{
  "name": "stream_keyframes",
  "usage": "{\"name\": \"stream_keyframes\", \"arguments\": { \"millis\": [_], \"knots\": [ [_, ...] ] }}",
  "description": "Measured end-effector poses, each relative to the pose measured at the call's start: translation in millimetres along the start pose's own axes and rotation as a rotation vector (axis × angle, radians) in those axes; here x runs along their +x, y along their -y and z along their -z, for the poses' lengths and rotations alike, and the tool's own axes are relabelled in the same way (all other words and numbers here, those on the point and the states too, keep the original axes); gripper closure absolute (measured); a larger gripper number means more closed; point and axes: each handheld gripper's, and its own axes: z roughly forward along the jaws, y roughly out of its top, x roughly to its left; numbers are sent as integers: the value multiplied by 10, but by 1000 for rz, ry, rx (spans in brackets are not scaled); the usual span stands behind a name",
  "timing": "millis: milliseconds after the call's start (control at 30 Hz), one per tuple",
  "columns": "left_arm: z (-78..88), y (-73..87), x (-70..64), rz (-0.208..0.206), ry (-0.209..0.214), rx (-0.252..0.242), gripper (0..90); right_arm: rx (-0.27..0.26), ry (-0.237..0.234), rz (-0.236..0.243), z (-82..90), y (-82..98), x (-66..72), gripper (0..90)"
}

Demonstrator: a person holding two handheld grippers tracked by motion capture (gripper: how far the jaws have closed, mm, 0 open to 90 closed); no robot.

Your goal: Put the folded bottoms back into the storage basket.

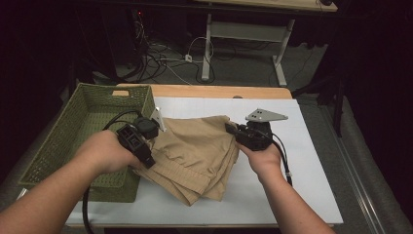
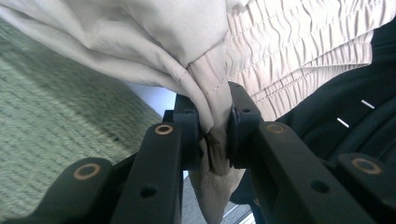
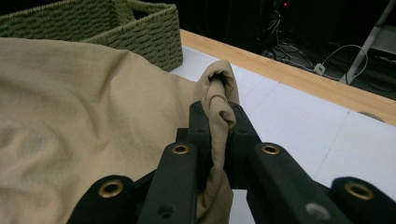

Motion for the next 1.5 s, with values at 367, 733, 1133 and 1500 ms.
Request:
{"name": "stream_keyframes", "arguments": {
  "millis": [367, 733, 1133, 1500],
  "knots": [
    [193, -23, 101, -5, -18, 10, 759, -18, 16, 19, 32, -182, -21, 846],
    [477, 198, 260, 8, -39, -28, 759, -38, 21, 54, -27, -557, 152, 846],
    [566, 571, 577, 50, -69, -7, 760, -49, -25, 99, -361, -901, 528, 845],
    [467, 1037, 998, 140, -98, -34, 759, -16, -90, 108, -932, -1000, 847, 845]
  ]
}}
